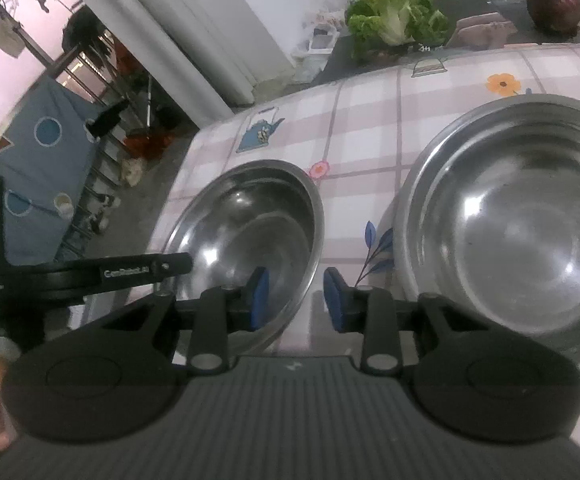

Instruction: Organize plates and bowls

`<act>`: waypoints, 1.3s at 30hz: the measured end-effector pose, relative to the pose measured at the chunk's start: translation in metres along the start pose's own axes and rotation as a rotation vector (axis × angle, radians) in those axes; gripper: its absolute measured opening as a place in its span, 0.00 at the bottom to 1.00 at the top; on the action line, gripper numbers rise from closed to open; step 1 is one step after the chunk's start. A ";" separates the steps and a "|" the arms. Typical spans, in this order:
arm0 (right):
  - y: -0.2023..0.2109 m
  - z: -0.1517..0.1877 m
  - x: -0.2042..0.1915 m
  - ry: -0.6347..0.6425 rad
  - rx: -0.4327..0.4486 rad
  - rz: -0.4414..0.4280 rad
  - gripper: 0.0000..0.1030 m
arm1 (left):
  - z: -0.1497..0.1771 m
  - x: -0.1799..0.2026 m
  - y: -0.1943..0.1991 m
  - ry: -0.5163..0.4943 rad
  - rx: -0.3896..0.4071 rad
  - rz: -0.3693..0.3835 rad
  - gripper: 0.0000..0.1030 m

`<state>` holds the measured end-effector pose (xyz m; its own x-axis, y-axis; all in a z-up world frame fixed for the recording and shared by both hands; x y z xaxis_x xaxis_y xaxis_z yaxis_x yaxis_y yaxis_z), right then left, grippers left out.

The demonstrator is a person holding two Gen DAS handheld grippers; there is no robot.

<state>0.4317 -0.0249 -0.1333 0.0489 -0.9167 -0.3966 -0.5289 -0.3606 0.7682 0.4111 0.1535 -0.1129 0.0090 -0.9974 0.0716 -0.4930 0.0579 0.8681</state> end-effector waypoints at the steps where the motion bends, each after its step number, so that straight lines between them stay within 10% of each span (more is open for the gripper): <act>1: -0.002 0.000 -0.001 0.003 0.001 0.004 0.23 | 0.000 0.001 0.001 -0.007 -0.003 -0.014 0.18; 39: 0.019 0.000 -0.001 0.042 0.053 0.043 0.15 | 0.002 0.016 0.021 -0.042 -0.001 -0.040 0.17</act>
<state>0.4221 -0.0312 -0.1183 0.0602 -0.9379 -0.3416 -0.5750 -0.3123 0.7562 0.3988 0.1383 -0.0947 -0.0077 -0.9998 0.0160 -0.4918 0.0177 0.8705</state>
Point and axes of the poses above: each gripper's, at about its wrist camera, not at the fingertips, and y roughly against the way its jaws point, x to its right, z to its underside, the point moved 9 cm from there along -y, roughly the way its jaws point, and after that the axes turned 9 degrees about z, right-handed, at the moved point
